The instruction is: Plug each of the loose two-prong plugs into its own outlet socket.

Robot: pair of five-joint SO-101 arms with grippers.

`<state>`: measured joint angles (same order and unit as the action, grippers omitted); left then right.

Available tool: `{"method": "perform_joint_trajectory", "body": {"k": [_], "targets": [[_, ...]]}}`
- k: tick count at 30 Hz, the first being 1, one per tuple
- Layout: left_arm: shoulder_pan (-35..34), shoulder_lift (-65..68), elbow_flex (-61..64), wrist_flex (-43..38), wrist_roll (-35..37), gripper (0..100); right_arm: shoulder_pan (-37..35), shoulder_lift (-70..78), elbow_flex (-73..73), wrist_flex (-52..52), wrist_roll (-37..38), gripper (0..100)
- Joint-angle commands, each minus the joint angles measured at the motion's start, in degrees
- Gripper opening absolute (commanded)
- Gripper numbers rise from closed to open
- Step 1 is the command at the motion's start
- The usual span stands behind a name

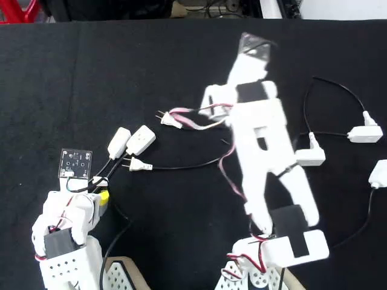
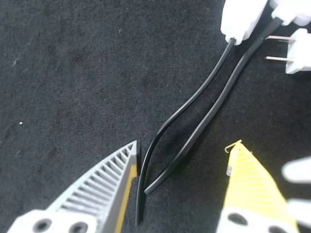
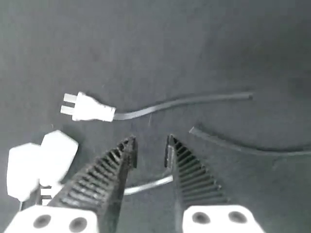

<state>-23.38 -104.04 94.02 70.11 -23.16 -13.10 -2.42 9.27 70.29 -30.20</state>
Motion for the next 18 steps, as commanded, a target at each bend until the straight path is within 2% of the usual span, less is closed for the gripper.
{"method": "perform_joint_trajectory", "body": {"k": [1, 12, 18], "targets": [[-0.48, -0.26, -0.31, -0.97, -0.7, 30, -3.87, -0.04, 0.92, 0.0, -1.14, 9.5], [-0.48, -0.26, 0.22, -1.23, -0.7, 30, -13.27, -0.04, 1.45, -3.87, -1.23, 9.6], [-0.4, -0.35, 0.31, -1.23, -0.7, 30, -13.98, -1.01, 2.77, -4.48, -1.32, 9.6]]}}
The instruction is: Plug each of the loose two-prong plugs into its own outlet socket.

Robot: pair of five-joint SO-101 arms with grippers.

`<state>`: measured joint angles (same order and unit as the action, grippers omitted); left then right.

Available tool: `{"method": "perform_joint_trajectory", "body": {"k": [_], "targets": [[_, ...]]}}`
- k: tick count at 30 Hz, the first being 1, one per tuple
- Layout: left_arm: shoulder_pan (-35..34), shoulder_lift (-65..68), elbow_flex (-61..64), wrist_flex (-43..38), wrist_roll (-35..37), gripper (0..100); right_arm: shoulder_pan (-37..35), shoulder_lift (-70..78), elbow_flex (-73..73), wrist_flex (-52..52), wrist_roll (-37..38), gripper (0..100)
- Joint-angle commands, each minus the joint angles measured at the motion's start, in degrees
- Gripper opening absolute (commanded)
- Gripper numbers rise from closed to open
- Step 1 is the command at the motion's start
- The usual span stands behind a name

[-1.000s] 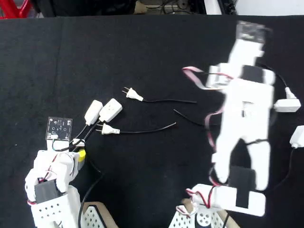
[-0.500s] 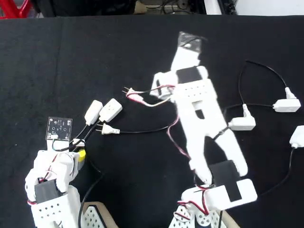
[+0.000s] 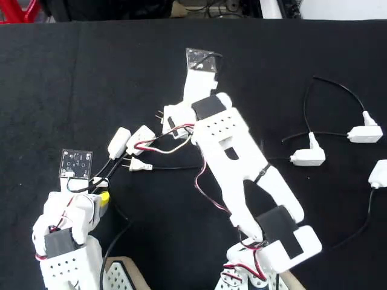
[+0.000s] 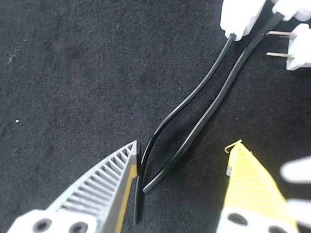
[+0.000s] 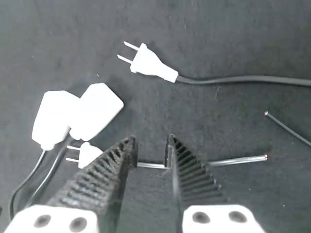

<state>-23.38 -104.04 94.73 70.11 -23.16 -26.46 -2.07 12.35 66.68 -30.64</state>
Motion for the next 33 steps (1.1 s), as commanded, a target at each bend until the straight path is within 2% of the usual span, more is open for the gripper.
{"method": "perform_joint_trajectory", "body": {"k": [1, 5, 8, 22, 30, 33], "targets": [[-0.31, -0.35, -0.4, -1.32, -0.7, 30, -0.62, -1.8, 0.04, -1.05, -1.14, 9.6], [-0.22, -0.35, -0.4, -1.32, -0.7, 30, -2.2, -3.03, 0.22, -0.88, -7.91, 9.6], [-0.4, -0.35, -0.4, -1.32, -0.7, 30, -3.16, -2.86, 1.45, -1.05, -10.2, 9.6], [-0.48, -0.35, -0.31, -1.32, -0.7, 30, -3.6, -2.77, 7.96, -0.97, -10.55, 9.6], [-0.48, -0.35, -0.31, -1.32, -0.7, 30, -14.77, -2.68, 11.74, -1.85, -10.55, 9.7], [-0.48, -0.35, -0.31, -1.23, -0.7, 30, -15.47, -2.68, 13.58, -5.8, -12.66, 10.0]]}}
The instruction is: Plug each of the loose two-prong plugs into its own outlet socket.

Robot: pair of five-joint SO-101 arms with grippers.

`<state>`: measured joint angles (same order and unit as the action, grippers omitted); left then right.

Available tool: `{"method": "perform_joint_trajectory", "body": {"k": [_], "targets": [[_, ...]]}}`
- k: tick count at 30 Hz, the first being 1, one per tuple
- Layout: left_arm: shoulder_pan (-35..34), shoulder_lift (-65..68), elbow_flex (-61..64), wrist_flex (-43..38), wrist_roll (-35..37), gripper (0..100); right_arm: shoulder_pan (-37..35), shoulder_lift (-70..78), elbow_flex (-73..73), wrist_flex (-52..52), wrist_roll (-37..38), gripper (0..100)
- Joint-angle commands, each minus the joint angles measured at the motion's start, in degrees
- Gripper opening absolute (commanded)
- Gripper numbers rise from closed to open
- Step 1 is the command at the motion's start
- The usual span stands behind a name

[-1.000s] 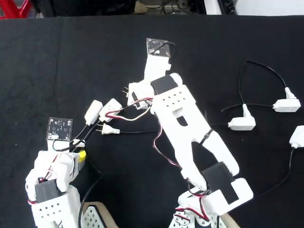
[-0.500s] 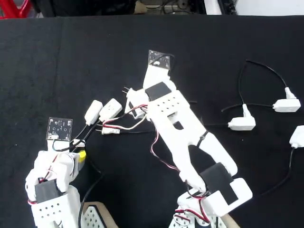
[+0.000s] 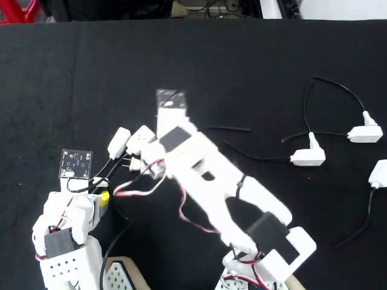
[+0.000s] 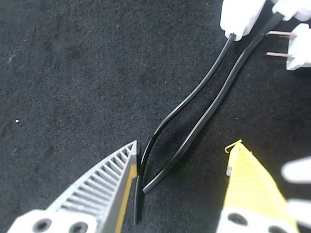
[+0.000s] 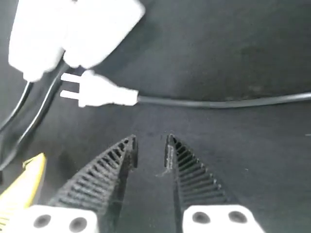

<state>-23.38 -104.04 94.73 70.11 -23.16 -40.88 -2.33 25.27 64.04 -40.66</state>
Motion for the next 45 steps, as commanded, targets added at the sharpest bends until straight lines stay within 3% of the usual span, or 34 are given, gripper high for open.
{"method": "perform_joint_trajectory", "body": {"k": [1, 11, 24, 29, 32, 36, 40, 45], "targets": [[-0.57, -0.35, -0.31, -1.23, -0.7, 30, -1.05, -2.42, 1.54, -5.19, -4.92, 10.0], [-0.57, -0.35, -0.31, -1.23, -0.7, 30, -1.93, -2.42, 10.15, -22.77, -20.75, 10.0], [-0.57, -0.35, -0.4, -1.32, -0.7, 30, 0.35, -2.95, 12.97, -27.78, -23.38, 10.0], [-0.31, -0.35, -1.01, -7.65, 0.26, 30, 8.18, -6.46, 8.22, -18.11, -9.67, 10.0], [-0.04, -0.18, -4.09, -11.16, 4.84, 30, 14.86, -9.63, 4.62, -9.23, -0.44, 10.0], [4.97, 0.44, -9.01, -13.89, 8.88, 30, 25.49, -10.33, 3.56, -6.59, 11.69, 10.0], [11.21, 8.26, -14.46, -14.51, 13.54, 30, 31.3, -9.1, 3.47, -10.9, 12.75, 10.0], [10.51, 30.42, -27.03, -14.51, 13.8, 30, 31.38, -6.99, 3.47, -11.87, 12.92, 9.9]]}}
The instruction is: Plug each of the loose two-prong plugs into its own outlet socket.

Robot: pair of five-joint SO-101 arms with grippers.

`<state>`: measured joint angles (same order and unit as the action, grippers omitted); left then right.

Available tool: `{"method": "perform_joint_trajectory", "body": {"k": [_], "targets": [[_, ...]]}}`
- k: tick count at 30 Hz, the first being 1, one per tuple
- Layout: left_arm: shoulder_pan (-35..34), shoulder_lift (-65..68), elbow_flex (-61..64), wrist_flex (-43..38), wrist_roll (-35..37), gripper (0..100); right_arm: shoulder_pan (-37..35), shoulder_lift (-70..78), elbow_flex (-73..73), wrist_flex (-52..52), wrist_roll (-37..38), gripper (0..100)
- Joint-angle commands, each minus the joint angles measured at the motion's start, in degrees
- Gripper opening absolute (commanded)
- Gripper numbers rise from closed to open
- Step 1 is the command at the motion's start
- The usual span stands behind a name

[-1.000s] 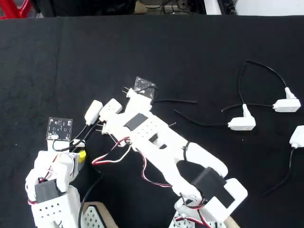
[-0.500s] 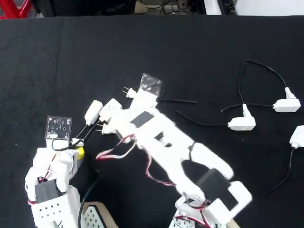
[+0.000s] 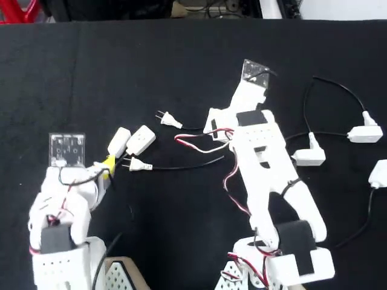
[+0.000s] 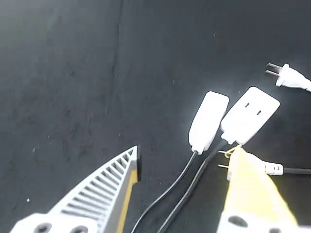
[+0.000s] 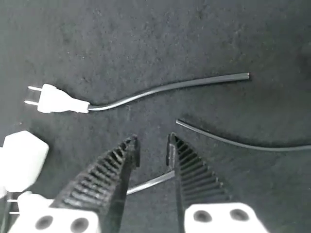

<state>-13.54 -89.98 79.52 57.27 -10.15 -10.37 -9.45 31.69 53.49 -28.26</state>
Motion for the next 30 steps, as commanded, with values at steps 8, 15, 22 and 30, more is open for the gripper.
{"method": "perform_joint_trajectory", "body": {"k": [8, 15, 22, 30], "targets": [[7.08, 51.25, -28.0, -1.23, -3.52, 30, 1.05, 0.48, -3.74, -1.14, 0.62, 9.9], [5.32, 70.59, -42.07, 3.34, -6.59, 30, 1.05, 0.48, -3.74, -1.41, 0.7, 9.9], [5.58, 83.78, -52.79, 5.1, -8.09, 30, 0.97, 0.48, -3.74, -1.41, 0.7, 9.9], [5.49, 90.64, -57.8, 5.27, -8.09, 9, 0.88, 0.48, -3.74, -1.41, 0.7, 9.9]]}}
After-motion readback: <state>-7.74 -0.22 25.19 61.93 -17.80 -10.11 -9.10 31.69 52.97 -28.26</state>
